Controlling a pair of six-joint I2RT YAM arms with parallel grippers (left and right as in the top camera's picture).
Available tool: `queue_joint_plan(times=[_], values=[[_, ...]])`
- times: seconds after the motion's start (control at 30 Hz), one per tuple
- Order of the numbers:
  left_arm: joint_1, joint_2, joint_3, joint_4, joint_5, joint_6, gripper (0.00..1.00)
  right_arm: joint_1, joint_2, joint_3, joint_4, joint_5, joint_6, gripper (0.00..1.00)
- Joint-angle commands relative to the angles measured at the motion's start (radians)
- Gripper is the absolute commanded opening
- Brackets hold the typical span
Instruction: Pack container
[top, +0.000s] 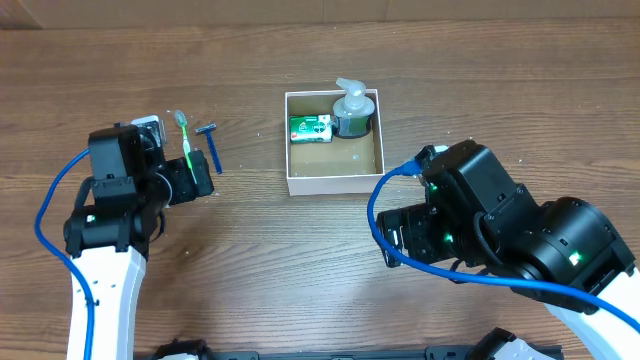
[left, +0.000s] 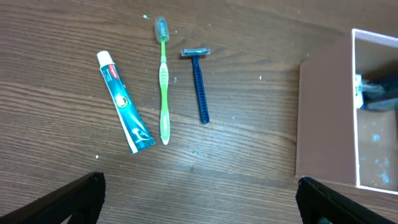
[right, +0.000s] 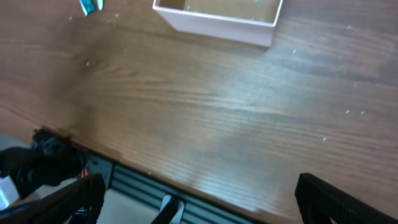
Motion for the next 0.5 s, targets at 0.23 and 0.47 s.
queue_joint_plan(times=[0.23,0.47], values=[[0.01,-0.03,0.024,0.045,-0.006,0.002,1.0,0.008,-0.22,0.001,0.047,0.11,0.0,1.0],[0.01,-0.005,0.024,0.089,-0.006,0.005,1.0,0.008,-0.339,0.001,0.097,0.25,0.001,1.0]])
